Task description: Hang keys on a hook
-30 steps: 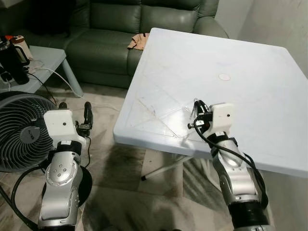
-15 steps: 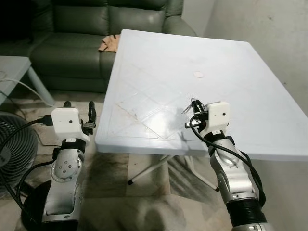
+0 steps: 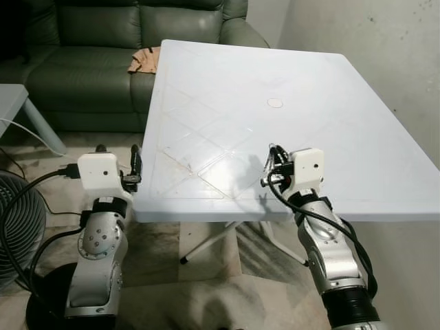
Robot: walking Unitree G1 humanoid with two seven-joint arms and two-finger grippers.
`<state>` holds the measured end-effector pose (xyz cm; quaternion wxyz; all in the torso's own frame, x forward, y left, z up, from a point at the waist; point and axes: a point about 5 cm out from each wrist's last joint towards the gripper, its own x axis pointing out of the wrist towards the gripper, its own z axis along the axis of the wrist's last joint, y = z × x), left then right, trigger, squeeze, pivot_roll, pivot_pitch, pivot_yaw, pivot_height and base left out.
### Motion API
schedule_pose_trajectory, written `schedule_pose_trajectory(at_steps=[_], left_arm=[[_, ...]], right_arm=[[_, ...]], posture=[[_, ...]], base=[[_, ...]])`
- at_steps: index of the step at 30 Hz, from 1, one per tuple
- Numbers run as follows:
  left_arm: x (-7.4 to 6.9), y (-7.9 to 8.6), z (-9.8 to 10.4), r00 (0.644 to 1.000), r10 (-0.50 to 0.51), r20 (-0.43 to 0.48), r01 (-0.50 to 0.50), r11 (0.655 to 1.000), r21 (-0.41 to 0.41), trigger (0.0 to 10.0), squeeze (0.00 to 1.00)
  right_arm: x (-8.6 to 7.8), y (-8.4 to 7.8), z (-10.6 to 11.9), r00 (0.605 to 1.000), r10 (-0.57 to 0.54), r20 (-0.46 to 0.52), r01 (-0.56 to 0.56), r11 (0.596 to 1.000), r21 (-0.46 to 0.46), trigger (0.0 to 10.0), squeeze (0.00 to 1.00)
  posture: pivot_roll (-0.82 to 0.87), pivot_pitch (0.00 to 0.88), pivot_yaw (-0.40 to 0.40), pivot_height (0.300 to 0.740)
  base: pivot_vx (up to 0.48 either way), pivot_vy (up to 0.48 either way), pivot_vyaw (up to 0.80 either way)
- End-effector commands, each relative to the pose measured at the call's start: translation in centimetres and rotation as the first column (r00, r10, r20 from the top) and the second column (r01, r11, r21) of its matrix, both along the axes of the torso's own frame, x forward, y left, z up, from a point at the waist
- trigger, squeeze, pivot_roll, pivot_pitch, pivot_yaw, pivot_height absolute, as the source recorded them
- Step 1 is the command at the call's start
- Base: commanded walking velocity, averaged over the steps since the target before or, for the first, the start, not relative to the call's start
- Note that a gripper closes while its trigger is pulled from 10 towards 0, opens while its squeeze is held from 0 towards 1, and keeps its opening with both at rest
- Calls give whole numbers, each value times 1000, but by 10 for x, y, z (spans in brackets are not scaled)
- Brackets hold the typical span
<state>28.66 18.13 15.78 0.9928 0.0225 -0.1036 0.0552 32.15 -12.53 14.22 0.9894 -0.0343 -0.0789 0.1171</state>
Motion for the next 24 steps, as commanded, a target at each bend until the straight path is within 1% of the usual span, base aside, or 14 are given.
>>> schedule_pose_trajectory(at_steps=[1, 12, 15, 18, 24], left_arm=[[1, -4, 3, 1000, -16, 4, 16, 1000, 2, 10000, 0], [0, -7, 4, 1000, -20, 9, 20, 1000, -7, 10000, 0], [0, -6, 2, 1000, -13, 1, 13, 1000, -13, 10000, 0], [0, -7, 0, 1000, -21, -12, 21, 1000, -9, 10000, 0], [2, -7, 1, 1000, -28, -9, 28, 1000, -2, 10000, 0]], right_arm=[[-1, -1, 4, 1000, -4, 14, 4, 1000, -7, 10000, 0], [-2, -5, 3, 1000, -14, 8, 14, 1000, -13, 10000, 0], [-1, -2, 5, 1000, -12, 15, 12, 1000, -17, 10000, 0], [-2, -4, 5, 1000, -26, 15, 26, 1000, -9, 10000, 0], [-3, -6, 4, 999, -37, 11, 37, 999, -11, 10000, 0]], posture=[[16, 114, -57, 740], [0, 116, -65, 740], [-13, 114, -55, 740], [-16, 112, -49, 740], [-24, 110, -39, 740]], base=[[0, 0, -781], [0, 0, -781], [0, 0, -781], [0, 0, -781], [0, 0, -781]])
